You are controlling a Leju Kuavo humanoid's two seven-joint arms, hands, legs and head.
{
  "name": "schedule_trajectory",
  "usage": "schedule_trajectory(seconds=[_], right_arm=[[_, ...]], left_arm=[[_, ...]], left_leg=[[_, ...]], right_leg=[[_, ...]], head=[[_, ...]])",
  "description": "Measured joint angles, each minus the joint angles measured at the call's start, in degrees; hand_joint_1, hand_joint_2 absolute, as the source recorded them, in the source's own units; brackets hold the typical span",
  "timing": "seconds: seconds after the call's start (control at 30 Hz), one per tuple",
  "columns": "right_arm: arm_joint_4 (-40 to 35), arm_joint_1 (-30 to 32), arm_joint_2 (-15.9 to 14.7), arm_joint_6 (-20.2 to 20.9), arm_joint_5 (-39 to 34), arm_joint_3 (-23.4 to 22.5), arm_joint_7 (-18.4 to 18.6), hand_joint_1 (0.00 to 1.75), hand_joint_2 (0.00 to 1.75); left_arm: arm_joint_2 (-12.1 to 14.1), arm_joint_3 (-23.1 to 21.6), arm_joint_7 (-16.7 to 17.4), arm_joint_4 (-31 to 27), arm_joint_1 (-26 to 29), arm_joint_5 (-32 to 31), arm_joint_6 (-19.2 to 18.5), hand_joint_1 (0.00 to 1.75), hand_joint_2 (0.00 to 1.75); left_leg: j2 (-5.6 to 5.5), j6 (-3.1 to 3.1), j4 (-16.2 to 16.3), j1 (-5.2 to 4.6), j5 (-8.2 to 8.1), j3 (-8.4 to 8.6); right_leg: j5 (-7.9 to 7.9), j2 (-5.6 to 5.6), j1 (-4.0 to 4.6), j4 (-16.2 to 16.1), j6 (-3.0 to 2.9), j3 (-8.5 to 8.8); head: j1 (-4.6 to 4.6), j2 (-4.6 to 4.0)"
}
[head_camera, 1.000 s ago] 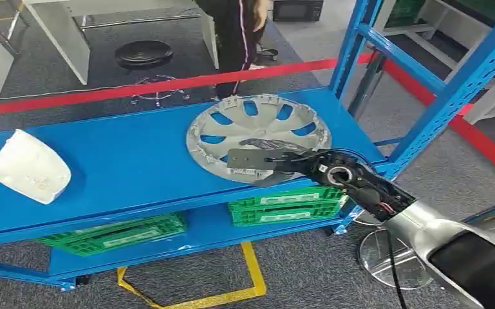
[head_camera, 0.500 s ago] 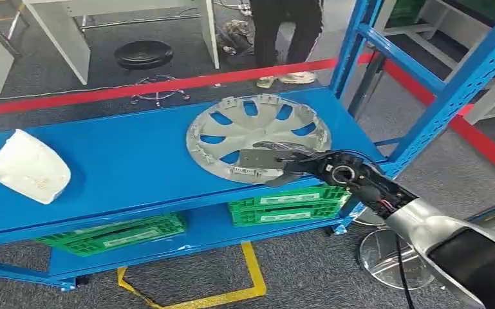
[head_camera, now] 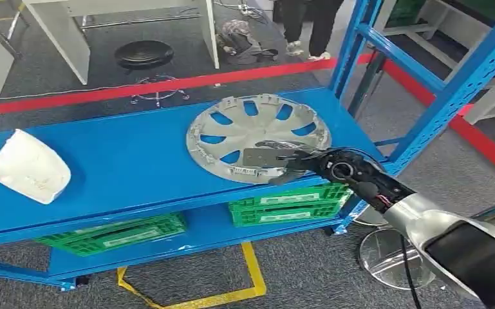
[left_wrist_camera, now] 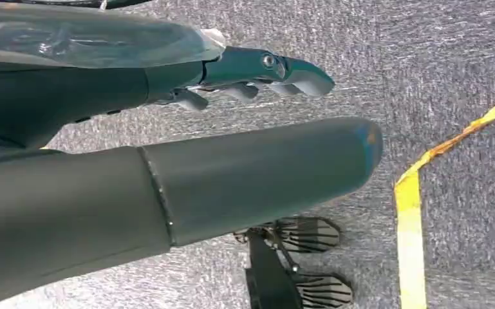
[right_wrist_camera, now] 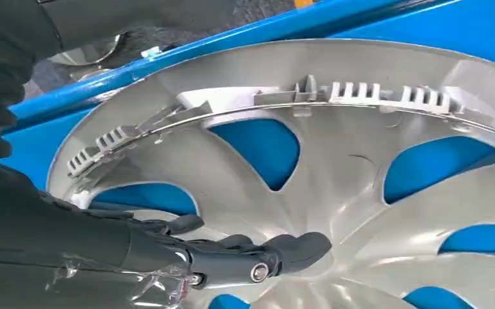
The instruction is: Take the parts from the cabinet and place them on the table.
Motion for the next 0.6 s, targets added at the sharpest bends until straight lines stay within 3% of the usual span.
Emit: schedule_trajectory(seconds=[0.6], right_arm=[[6.8,-2.4,2.8,0.2,3.2,2.2,-4.9,0.0,1.75]], left_arm=[[0.0,0.8,0.2,0.0,-0.5,-1.4,-0.1,0.0,0.0]], left_leg=[[0.0,0.0,0.0,0.0,0.0,0.01]], right_leg=[[0.0,0.0,0.0,0.0,0.0,-0.01]], head=[[-0.02,0.0]])
